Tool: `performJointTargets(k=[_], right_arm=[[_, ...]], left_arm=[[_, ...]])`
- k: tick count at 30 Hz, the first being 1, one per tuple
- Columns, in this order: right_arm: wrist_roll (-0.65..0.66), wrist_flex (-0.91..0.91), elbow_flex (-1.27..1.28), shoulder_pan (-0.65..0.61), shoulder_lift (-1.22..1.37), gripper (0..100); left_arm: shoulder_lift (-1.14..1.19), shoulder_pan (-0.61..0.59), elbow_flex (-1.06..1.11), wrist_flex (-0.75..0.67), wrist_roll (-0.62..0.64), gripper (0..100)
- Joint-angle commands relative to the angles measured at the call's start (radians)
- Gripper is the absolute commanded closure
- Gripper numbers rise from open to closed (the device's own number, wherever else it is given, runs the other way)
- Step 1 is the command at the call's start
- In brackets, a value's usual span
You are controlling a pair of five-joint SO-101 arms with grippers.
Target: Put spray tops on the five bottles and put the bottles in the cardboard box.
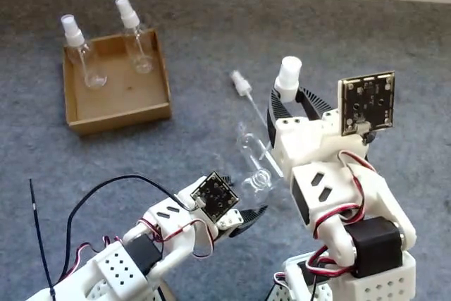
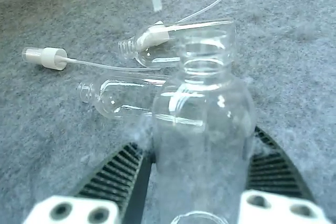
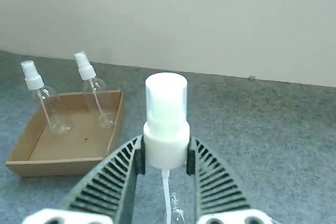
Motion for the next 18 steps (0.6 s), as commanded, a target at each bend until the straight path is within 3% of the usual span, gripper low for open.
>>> performJointTargets(k=[1, 9, 18], right_arm=[[-0.002, -0.024, -0.085, -0.005, -0.015, 96.9], [-0.002, -0.024, -0.087, -0.005, -0.015, 96.9], [-0.005, 0.010, -0.084, -0.012, -0.015, 96.9]], left_arm=[[-0.018, 0.005, 0.027, 0.002, -0.009, 84], [-0.018, -0.082, 0.027, -0.017, -0.006, 84], [-0.018, -0.085, 0.027, -0.092, -0.005, 84]])
